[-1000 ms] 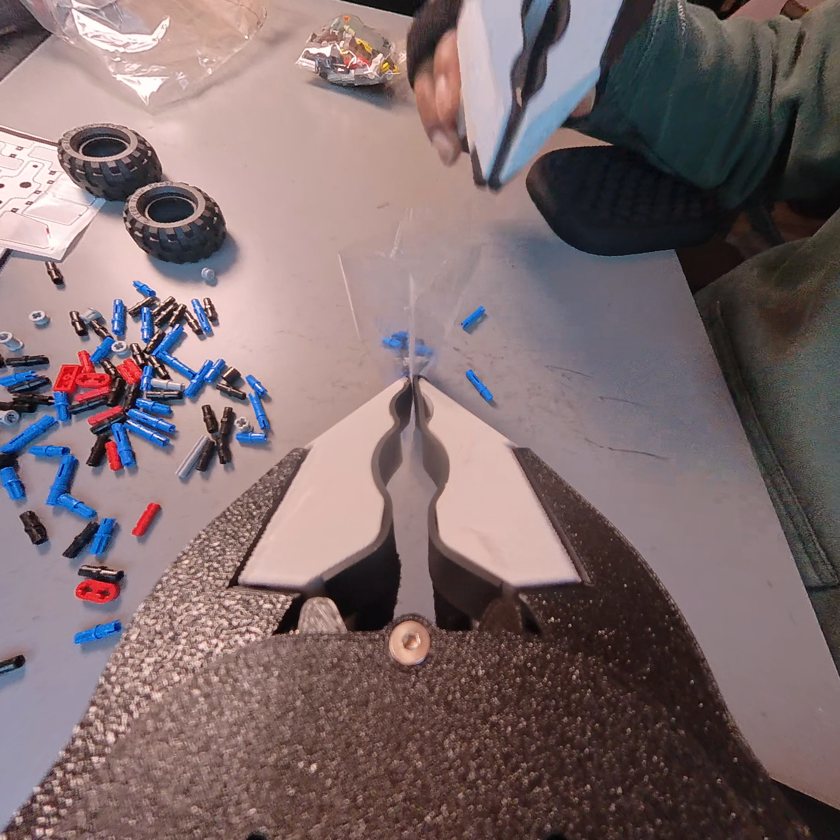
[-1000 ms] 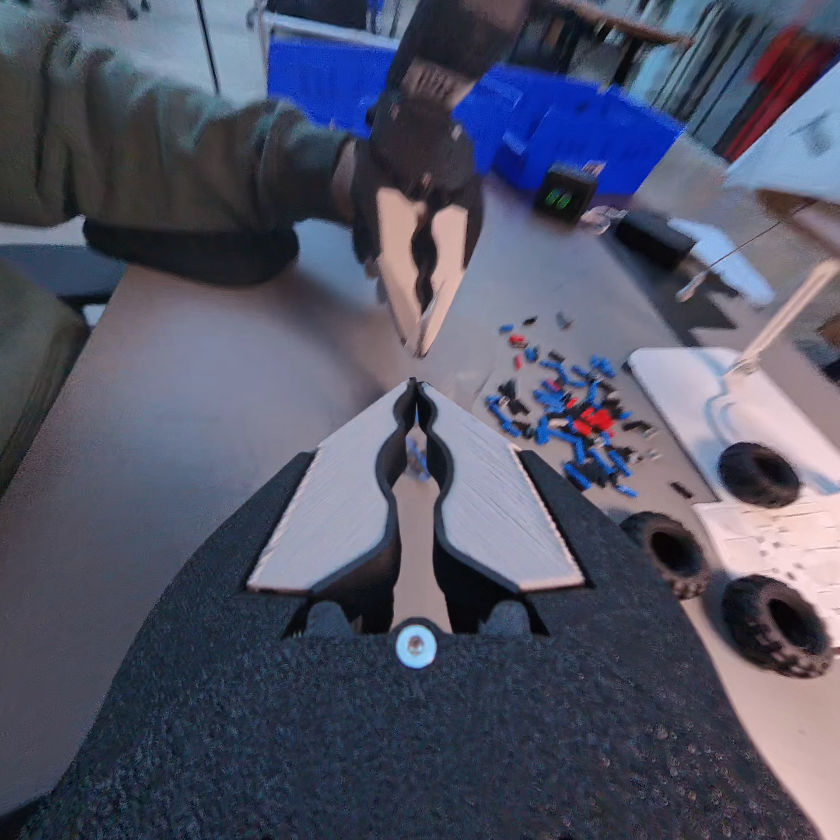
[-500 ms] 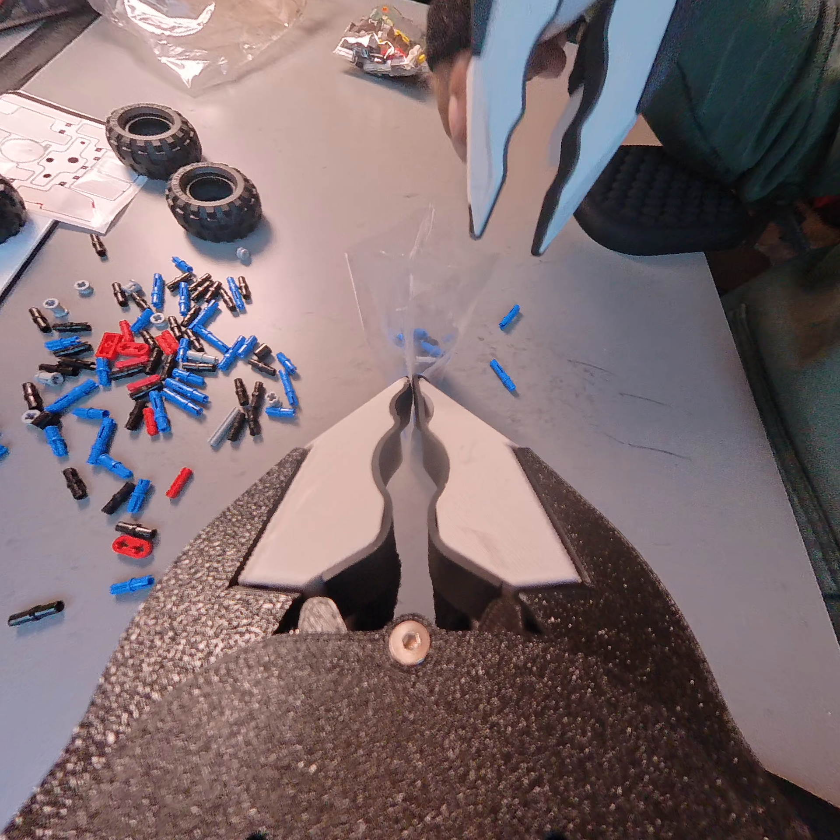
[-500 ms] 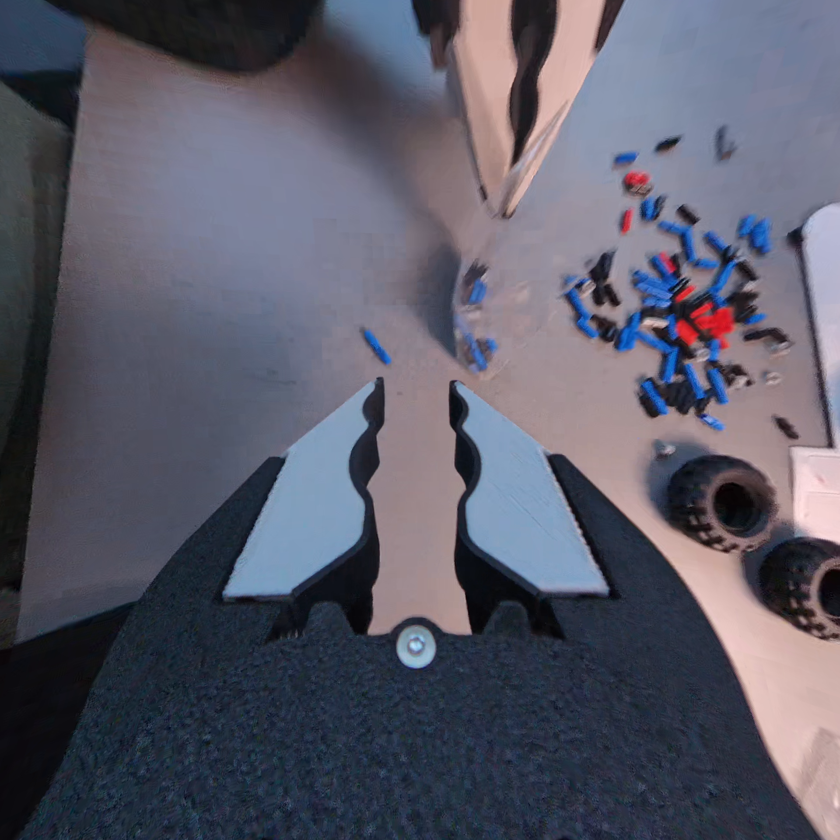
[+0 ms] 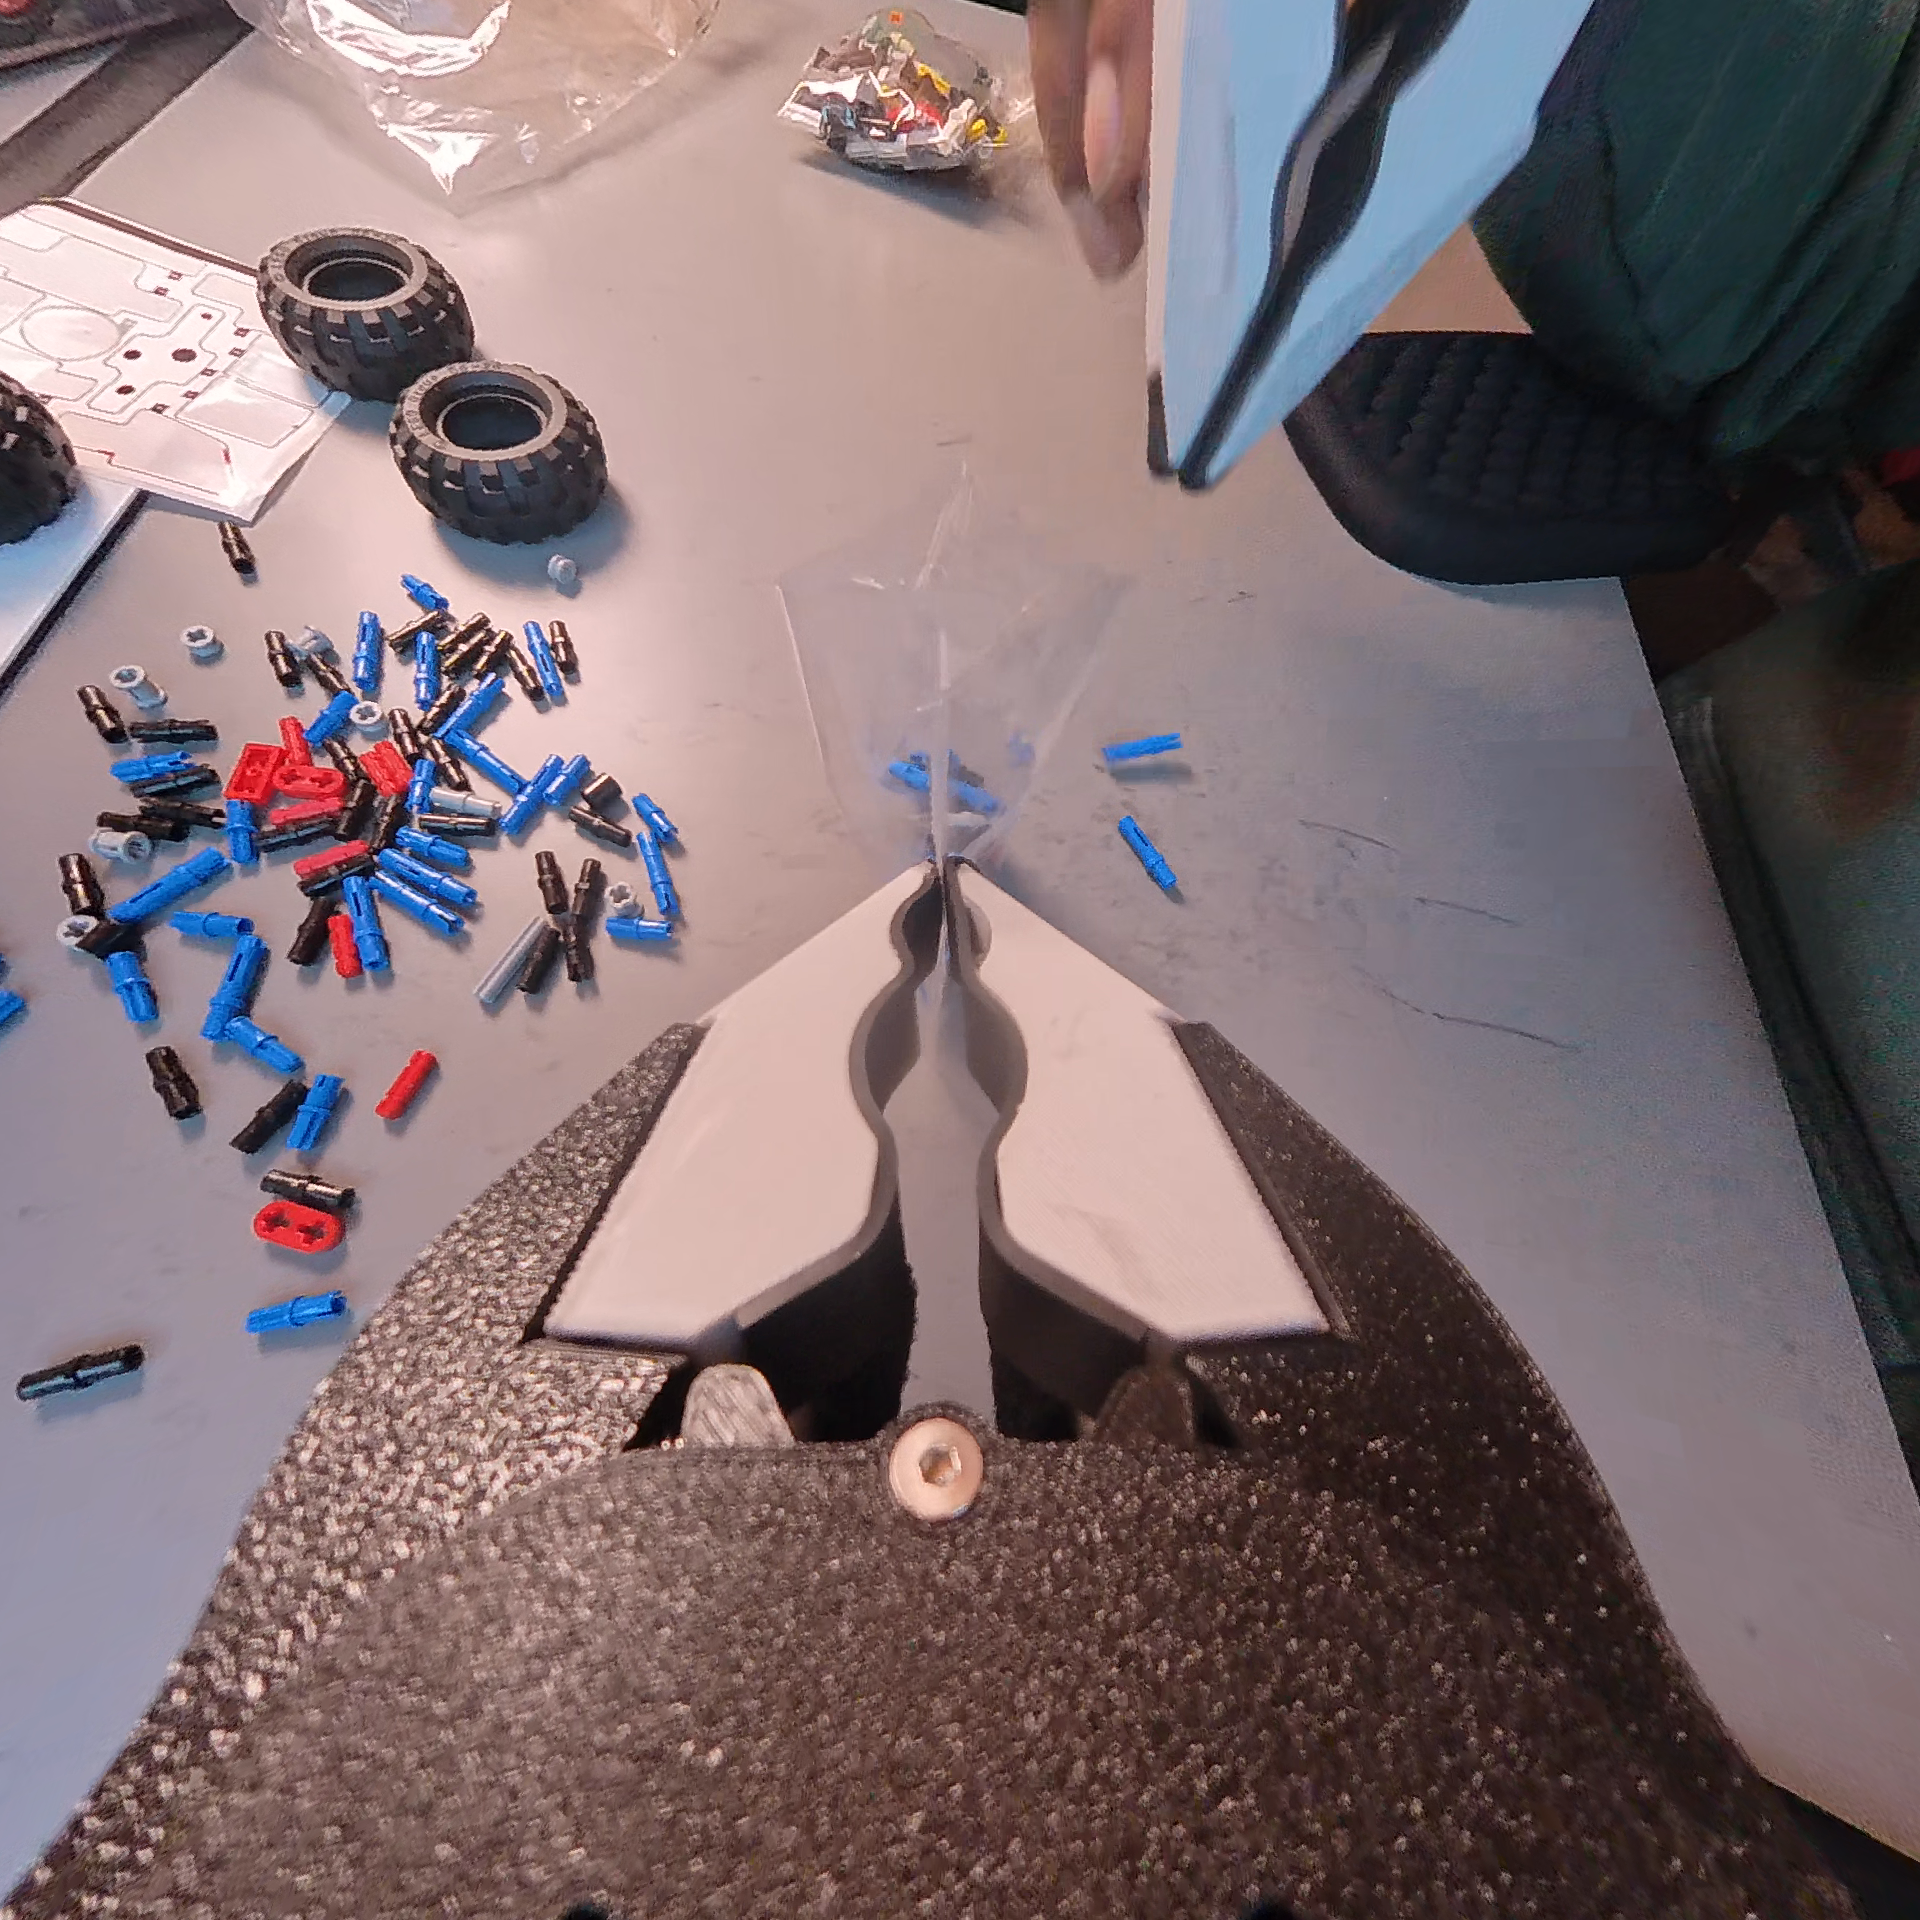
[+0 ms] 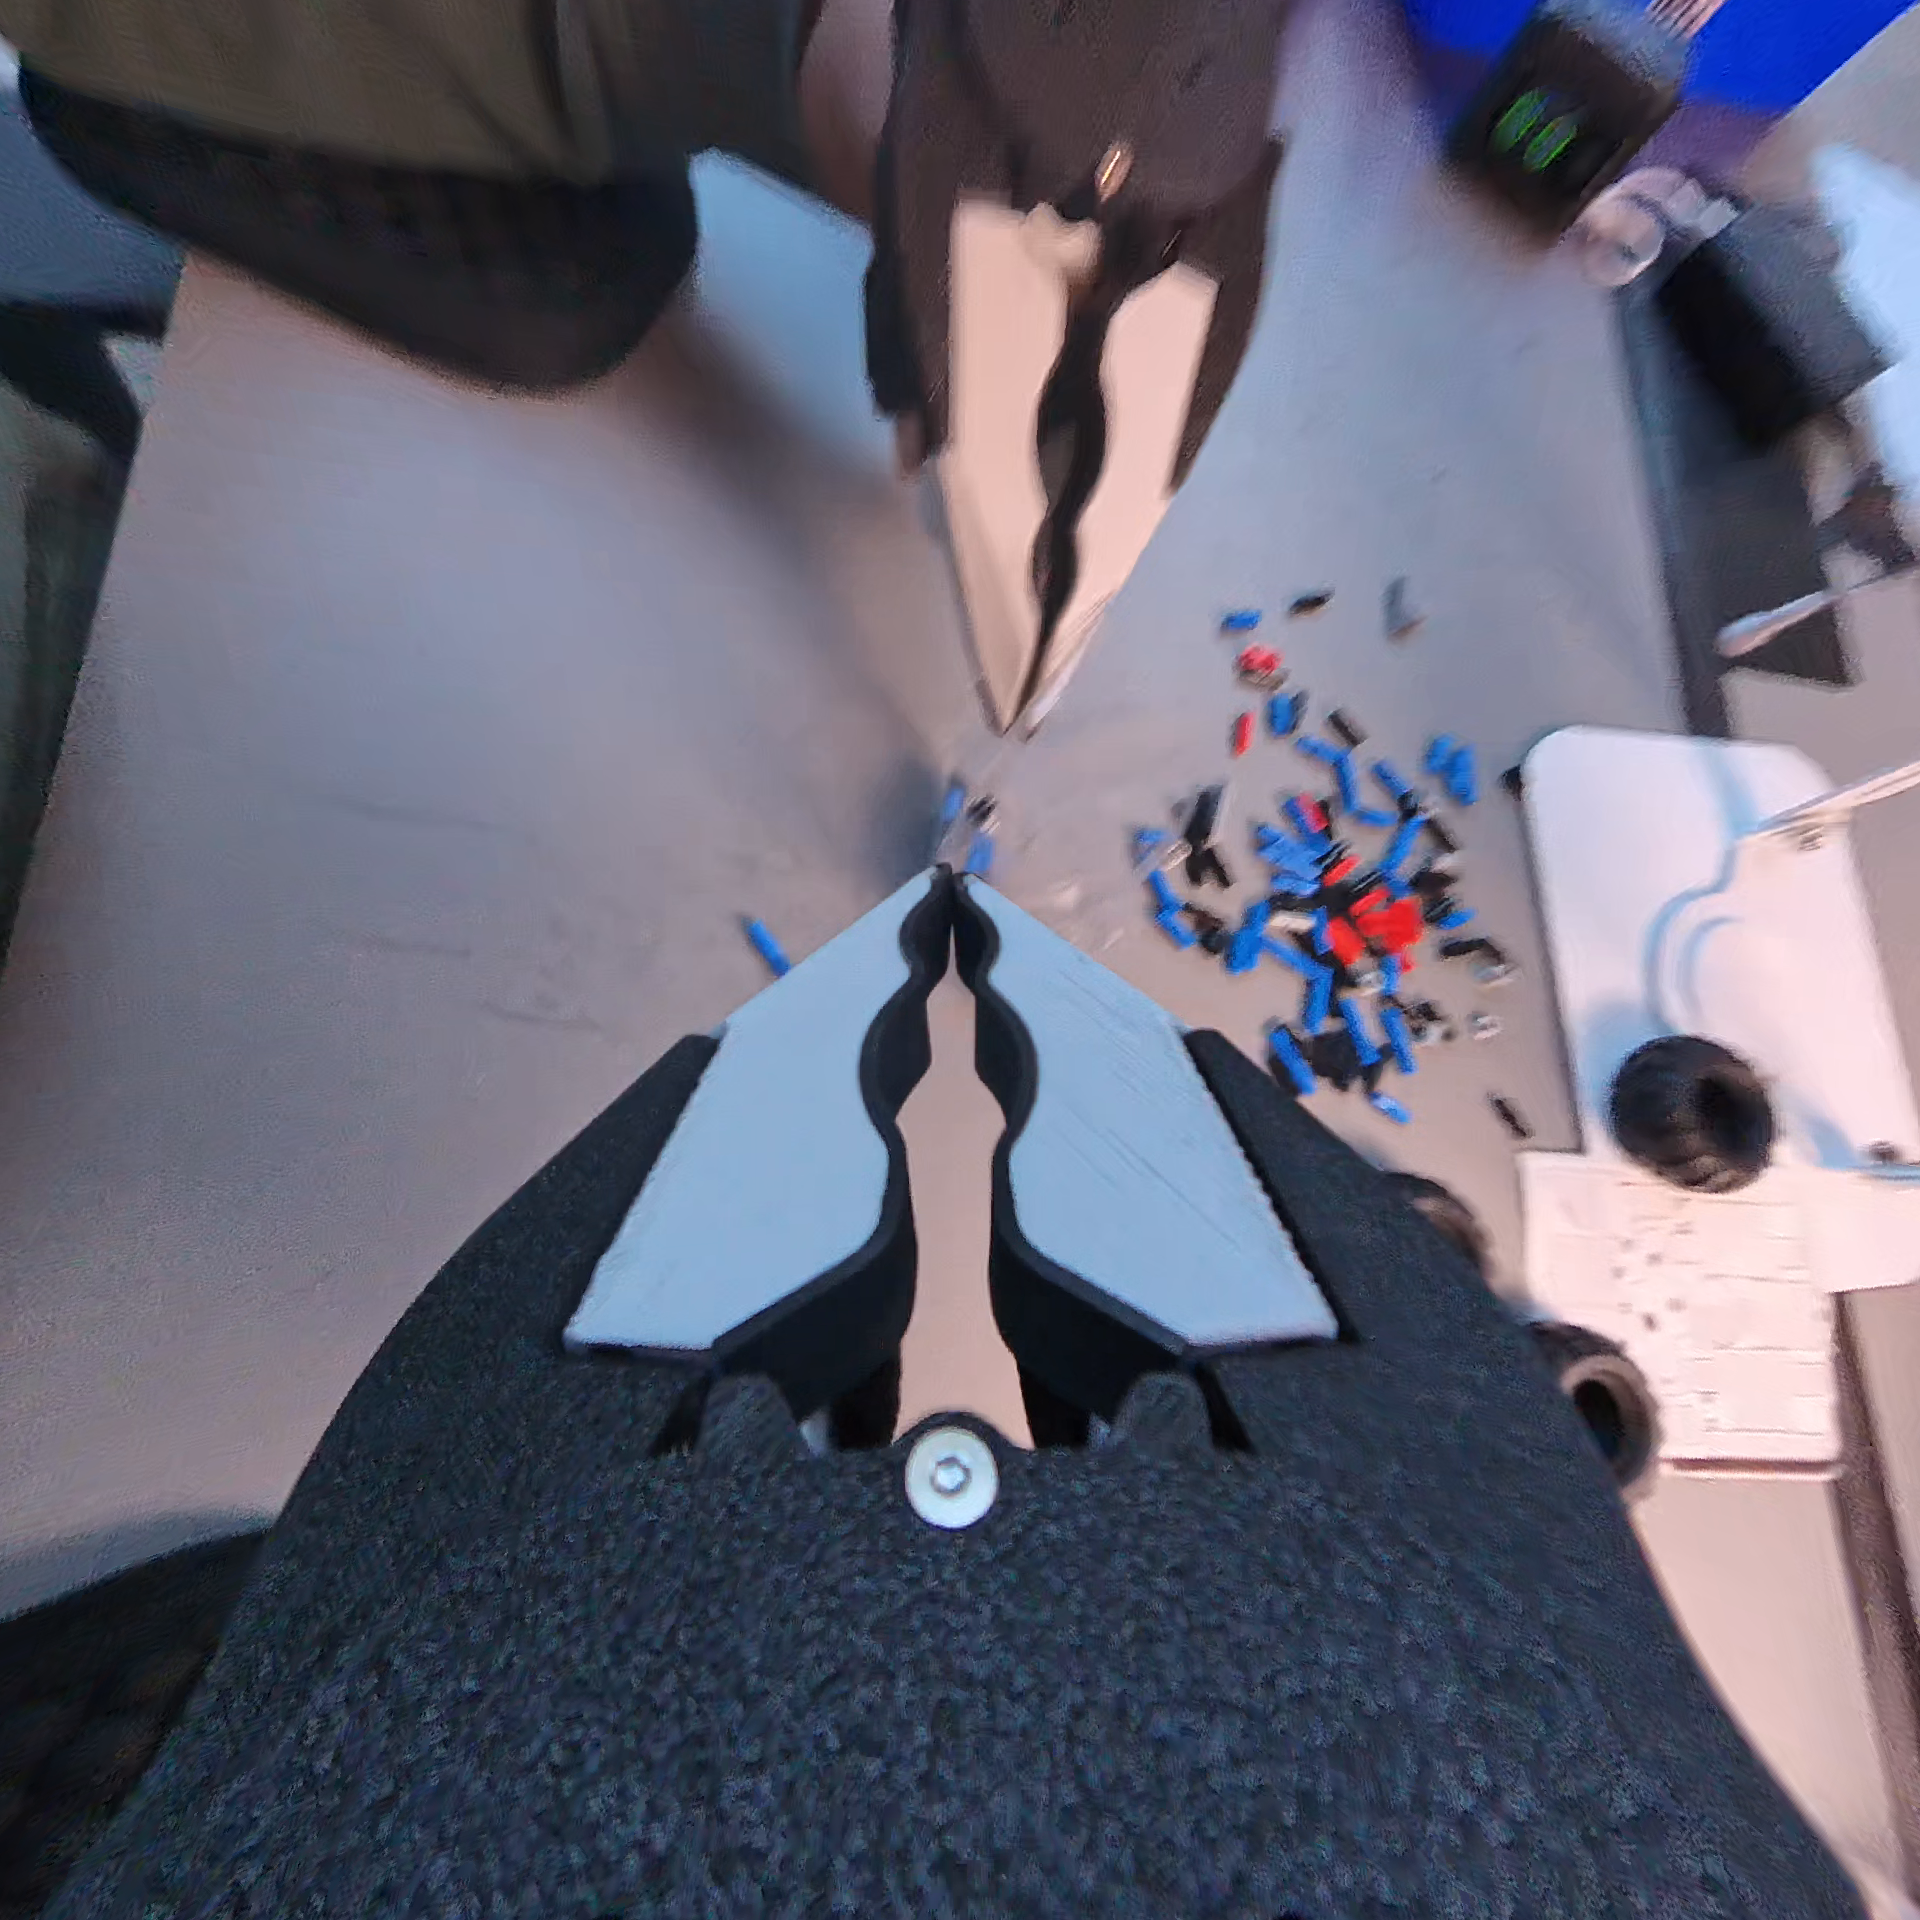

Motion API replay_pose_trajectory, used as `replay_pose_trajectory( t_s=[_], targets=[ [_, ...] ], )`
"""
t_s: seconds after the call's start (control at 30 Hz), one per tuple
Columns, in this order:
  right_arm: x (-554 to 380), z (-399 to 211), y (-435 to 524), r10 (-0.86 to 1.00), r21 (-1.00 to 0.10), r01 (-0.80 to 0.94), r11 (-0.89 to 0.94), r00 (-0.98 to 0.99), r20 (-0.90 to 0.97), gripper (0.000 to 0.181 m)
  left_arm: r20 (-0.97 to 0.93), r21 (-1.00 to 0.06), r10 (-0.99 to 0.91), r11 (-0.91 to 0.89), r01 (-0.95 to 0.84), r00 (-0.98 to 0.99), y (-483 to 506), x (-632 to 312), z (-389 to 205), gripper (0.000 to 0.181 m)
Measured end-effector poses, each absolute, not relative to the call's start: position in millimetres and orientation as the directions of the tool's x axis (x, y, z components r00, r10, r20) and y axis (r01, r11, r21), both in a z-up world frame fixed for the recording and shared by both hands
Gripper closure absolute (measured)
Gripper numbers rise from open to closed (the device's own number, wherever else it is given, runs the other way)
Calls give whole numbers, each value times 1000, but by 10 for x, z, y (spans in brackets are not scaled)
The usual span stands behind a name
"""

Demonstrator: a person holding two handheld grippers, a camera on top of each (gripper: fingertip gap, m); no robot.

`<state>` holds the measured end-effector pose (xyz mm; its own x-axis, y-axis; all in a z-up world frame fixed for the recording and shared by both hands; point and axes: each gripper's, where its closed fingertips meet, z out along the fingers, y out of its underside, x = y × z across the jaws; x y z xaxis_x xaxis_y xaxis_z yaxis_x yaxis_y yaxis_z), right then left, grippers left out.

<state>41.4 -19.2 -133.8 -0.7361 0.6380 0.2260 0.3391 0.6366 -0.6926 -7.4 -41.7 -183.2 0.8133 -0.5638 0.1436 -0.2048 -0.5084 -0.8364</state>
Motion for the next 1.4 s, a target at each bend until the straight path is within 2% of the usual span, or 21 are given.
replay_pose_trajectory(
  t_s=[0.17,1.0,1.13,1.4],
  targets=[
    [141,-1029,-216,634,-706,285,648,-716,293,181,140,-837,-565,-507,-208,813,-429,-67,-1830,181],
    [195,-1148,-245,617,-685,300,664,-737,275,181,143,-838,-569,-505,-207,810,-440,-57,-1845,181],
    [391,-1361,-161,633,-652,369,663,-741,223,181,145,-838,-567,-506,-205,811,-447,-66,-1843,181],
    [743,-2222,-58,669,-541,532,651,-739,79,171,148,-838,-564,-508,-200,813,-442,-68,-1847,181]
  ],
)
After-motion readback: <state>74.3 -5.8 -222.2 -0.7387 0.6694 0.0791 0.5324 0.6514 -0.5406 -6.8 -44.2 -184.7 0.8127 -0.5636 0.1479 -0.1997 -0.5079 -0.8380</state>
